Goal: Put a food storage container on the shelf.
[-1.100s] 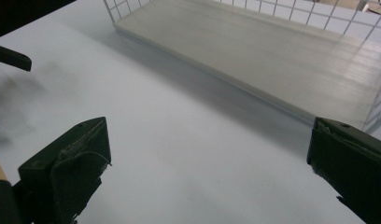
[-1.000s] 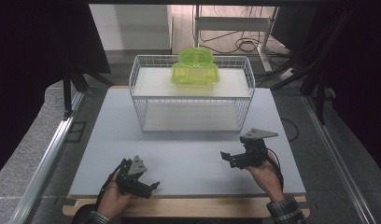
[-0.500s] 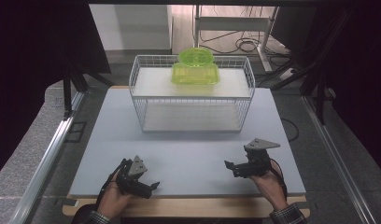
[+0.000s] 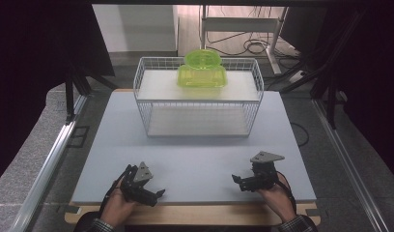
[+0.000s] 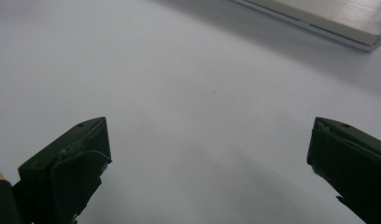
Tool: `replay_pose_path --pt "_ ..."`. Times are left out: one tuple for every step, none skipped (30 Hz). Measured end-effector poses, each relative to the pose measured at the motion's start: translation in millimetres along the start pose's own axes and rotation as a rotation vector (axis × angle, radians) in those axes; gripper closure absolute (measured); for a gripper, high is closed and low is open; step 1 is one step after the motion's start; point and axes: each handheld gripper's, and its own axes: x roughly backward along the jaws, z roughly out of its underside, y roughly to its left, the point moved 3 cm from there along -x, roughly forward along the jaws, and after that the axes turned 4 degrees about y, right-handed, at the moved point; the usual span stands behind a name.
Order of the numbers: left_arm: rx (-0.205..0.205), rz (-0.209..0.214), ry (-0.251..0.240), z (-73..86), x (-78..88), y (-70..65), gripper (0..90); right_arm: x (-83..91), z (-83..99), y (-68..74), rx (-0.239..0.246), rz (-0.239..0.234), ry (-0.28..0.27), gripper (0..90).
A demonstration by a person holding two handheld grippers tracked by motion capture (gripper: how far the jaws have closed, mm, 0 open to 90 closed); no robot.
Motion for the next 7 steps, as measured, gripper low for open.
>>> replay_pose_path --pt "-0.001 -0.001 0.002 0.1 -0.3 -0.1 0.0 -0.9 0.8 0.4 0.002 0.002 0.006 0.0" --pt "0.000 -0.001 0.004 0.2 -0.5 -0.1 0.0 -2.0 1.5 0.8 0.002 0.003 0.010 0.0" --pt "0.000 0.000 0.005 0.2 -0.6 -0.2 0.0 -3.0 2.3 0.7 0.007 0.005 0.017 0.0" --pt "-0.001 -0.001 0.005 0.1 -0.6 -0.2 0.0 -3.6 2.9 0.9 0.008 0.007 0.025 0.0" --pt "-0.001 -0.003 0.004 0.0 -0.4 0.0 0.0 -4.4 3.3 1.0 0.009 0.011 0.028 0.0" --pt "-0.001 -0.006 0.003 -0.3 -0.1 0.4 0.0 -4.8 3.4 0.9 0.010 0.012 0.030 0.0" --pt "0.003 -0.007 0.000 -0.4 0.1 0.6 0.0 -4.8 3.3 0.6 0.011 0.014 0.032 0.0"
